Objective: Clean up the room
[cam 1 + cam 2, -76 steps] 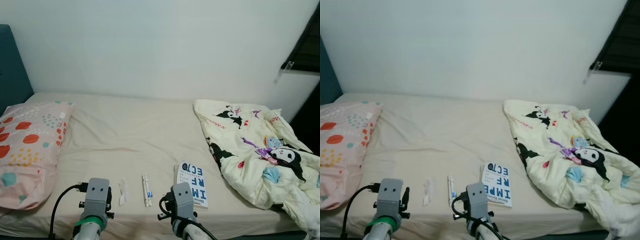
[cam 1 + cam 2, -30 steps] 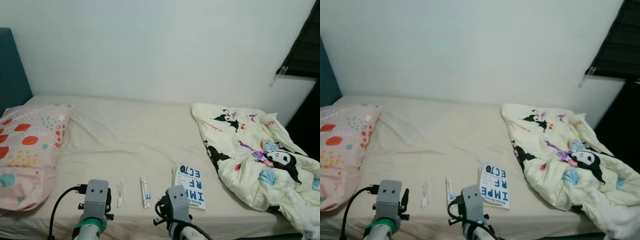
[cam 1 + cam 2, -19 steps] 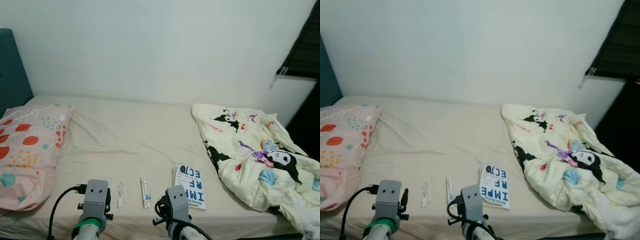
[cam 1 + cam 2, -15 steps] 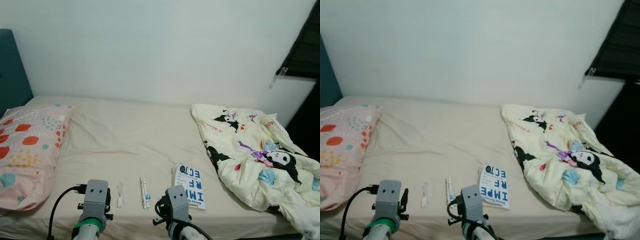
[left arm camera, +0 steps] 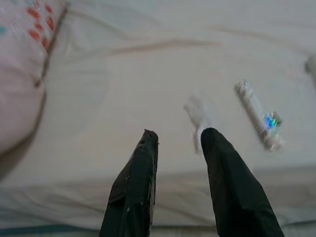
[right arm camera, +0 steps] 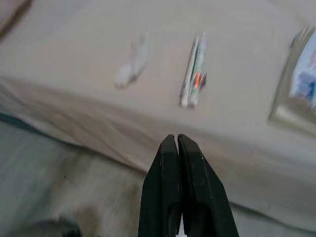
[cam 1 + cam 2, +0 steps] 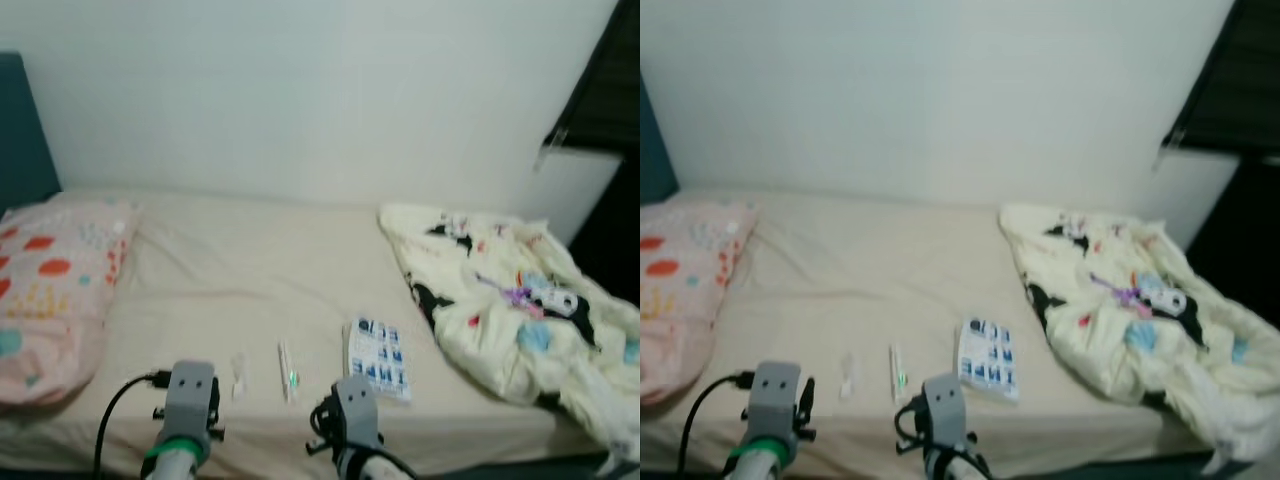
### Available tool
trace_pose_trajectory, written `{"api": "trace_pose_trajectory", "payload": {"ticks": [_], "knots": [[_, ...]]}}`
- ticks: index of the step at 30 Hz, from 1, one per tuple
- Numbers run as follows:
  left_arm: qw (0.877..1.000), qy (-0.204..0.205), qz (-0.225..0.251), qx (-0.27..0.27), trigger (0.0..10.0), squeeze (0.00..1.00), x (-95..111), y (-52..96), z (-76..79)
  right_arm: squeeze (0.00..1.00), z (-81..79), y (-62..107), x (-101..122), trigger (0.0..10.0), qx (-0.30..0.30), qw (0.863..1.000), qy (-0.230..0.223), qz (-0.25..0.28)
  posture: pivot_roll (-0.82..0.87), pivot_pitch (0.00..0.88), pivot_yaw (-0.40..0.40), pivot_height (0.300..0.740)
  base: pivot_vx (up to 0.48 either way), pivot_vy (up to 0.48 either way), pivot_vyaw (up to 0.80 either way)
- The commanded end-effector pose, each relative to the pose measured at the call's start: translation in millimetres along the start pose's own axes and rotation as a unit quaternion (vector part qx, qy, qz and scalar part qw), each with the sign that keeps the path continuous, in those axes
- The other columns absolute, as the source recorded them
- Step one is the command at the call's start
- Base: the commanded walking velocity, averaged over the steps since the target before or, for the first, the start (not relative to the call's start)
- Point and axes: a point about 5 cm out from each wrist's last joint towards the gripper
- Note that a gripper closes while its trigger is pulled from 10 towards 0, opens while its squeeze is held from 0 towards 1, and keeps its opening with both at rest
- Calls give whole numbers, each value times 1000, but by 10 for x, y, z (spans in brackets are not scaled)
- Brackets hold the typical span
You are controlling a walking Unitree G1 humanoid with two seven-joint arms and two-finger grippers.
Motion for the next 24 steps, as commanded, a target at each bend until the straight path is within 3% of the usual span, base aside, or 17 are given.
{"api": "trace_pose_trajectory", "payload": {"ticks": [1,14,24], "knots": [[1000,-2,-12,0,10000,0,-61,31,4,0,24,28,-60,10000,-6,1000,-7,-9,68,22,-31,595,0,0,0],[1000,-3,-10,9,10000,0,-51,25,-44,0,-9,13,-50,10000,3,1000,-8,-11,76,42,-50,590,0,0,0],[999,-23,-6,47,10000,0,-79,135,-284,0,-242,-176,207,10000,57,998,-1,8,116,114,-102,550,0,0,0]]}}
Point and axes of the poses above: a point about 5 cm out from each wrist's last joint towards the gripper, its own y axis pointing back from the gripper into the wrist, its own x axis along the axis of the wrist's last joint, z = x × y, and after that the axes turned 7 degrees about -y, right-handed
